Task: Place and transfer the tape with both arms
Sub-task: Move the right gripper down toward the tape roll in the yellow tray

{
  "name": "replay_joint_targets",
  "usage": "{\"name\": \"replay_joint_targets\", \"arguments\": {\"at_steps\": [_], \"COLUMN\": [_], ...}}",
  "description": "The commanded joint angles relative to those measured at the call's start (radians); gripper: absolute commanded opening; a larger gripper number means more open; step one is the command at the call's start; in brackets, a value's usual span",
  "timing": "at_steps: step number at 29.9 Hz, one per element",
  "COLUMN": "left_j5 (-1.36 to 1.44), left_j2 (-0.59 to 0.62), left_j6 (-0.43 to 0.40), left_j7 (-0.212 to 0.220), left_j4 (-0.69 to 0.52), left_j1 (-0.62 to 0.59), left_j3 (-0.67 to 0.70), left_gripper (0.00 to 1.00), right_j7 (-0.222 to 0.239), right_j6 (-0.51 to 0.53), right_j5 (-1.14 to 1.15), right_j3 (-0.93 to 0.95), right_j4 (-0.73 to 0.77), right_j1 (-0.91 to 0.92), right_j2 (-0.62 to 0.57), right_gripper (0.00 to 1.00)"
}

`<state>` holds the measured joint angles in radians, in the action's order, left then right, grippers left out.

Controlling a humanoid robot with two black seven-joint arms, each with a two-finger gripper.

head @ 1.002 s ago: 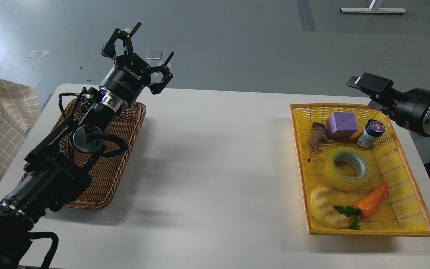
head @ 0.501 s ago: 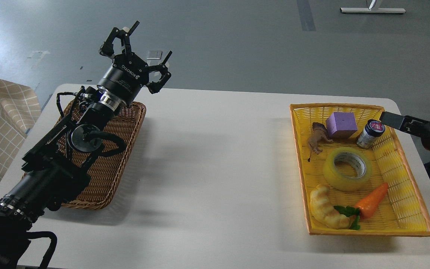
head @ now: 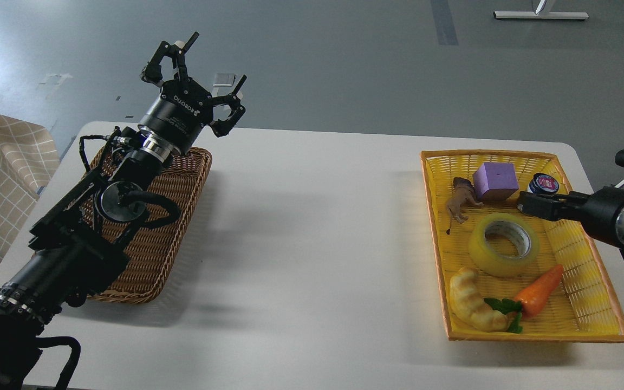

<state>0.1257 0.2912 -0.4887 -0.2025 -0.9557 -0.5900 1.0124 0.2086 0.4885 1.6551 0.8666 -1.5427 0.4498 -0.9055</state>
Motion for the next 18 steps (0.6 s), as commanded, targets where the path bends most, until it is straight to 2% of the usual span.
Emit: {"name": "replay_joint_targets", "arguments": {"at_steps": [1,18], "left_j5": [0.000,0.002], "left_j2": [0.002,-0.011], "left_j6": [0.000,0.000], "left_j7": [0.000,0.000], "left_j4": [0.000,0.000], "left_j1": [0.001,-0.001], "left_j3": [0.000,0.017], "left_gripper": [0.98,0.98], "right_j7": [-0.018,-0.017], "right_j6": [0.000,0.000], "right_j5": [0.003,0.014], "right_j3": [-0.008,-0.009], "right_j4": [0.004,0.056], "right_j1": [-0.003,-0.010], "right_j2": [-0.030,-0.030], "right_gripper": [0.96,0.94]}}
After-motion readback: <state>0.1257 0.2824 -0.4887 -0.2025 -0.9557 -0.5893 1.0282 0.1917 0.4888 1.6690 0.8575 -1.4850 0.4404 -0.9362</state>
